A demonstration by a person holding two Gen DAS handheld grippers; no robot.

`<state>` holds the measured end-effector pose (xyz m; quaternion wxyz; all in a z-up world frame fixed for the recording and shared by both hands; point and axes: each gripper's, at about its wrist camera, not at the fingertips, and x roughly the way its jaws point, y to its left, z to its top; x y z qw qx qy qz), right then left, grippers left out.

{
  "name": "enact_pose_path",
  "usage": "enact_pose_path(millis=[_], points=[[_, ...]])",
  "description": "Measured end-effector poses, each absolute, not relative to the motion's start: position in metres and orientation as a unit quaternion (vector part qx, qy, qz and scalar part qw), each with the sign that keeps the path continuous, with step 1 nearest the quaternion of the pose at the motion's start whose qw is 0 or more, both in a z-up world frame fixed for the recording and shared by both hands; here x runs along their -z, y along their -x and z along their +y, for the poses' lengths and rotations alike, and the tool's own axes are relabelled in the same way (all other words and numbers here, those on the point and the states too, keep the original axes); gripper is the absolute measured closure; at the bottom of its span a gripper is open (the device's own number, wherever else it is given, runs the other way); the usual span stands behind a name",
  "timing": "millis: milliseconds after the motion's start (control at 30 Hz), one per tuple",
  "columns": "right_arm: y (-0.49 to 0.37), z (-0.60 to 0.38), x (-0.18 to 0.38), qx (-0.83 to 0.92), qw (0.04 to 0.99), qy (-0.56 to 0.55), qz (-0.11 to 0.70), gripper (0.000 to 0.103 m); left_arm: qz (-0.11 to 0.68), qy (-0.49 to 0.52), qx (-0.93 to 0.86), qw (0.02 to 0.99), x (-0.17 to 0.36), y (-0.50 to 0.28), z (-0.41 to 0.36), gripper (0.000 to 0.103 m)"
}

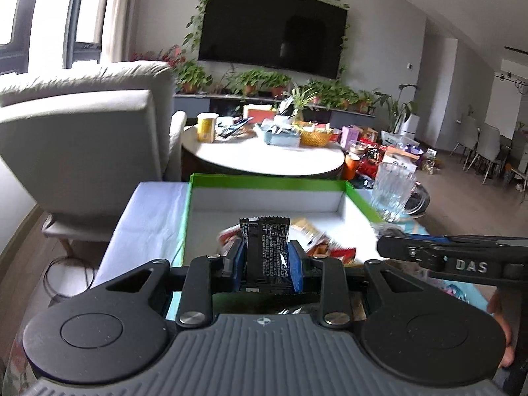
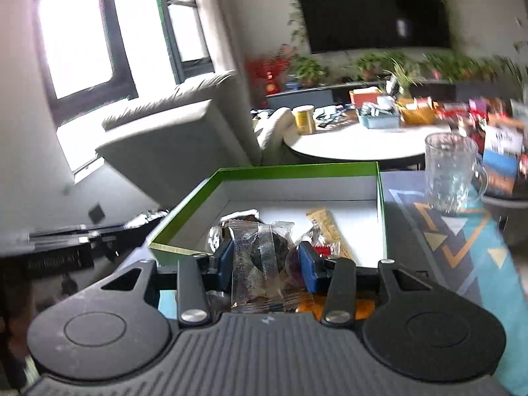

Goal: Organize snacks
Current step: 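Carry both held packets over the green box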

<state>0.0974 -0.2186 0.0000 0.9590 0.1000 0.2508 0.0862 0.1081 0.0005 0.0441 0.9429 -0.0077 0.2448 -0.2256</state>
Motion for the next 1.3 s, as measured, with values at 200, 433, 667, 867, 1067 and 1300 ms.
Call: enact_pose_path(millis=[200, 433, 667, 867, 1067, 1300], points=[[-0.114, -0.228, -0.005, -0.061, 0.963, -0.112, 0.239, 0.058, 0.239, 0.005, 0.232, 0.943, -0.048, -0.128, -0.019, 0.077], [-0.133, -0.236, -0.006, -0.049, 0.963, -0.126, 0.235, 0.058, 0.233, -0.001, 0.227, 0.945, -0.051, -0.152, -0.032, 0.077], [-0.145, -0.24, 0.0, -0.044, 0.959, -0.136, 0.245, 0.058, 0.251, -0.014, 0.223, 0.942, -0.039, -0.176, -0.041, 0.077], [-0.16, -0.24, 0.008, -0.035, 0.956, -0.132, 0.26, 0.058, 0.278, -0.018, 0.224, 0.934, -0.022, -0.19, -0.047, 0.077], [-0.17, -0.242, 0.022, -0.029, 0.949, -0.139, 0.282, 0.058, 0.297, -0.024, 0.221, 0.929, -0.009, -0.199, -0.048, 0.076], [-0.175, -0.242, 0.027, -0.019, 0.946, -0.134, 0.294, 0.058, 0.316, -0.035, 0.216, 0.923, 0.003, -0.202, -0.051, 0.075]])
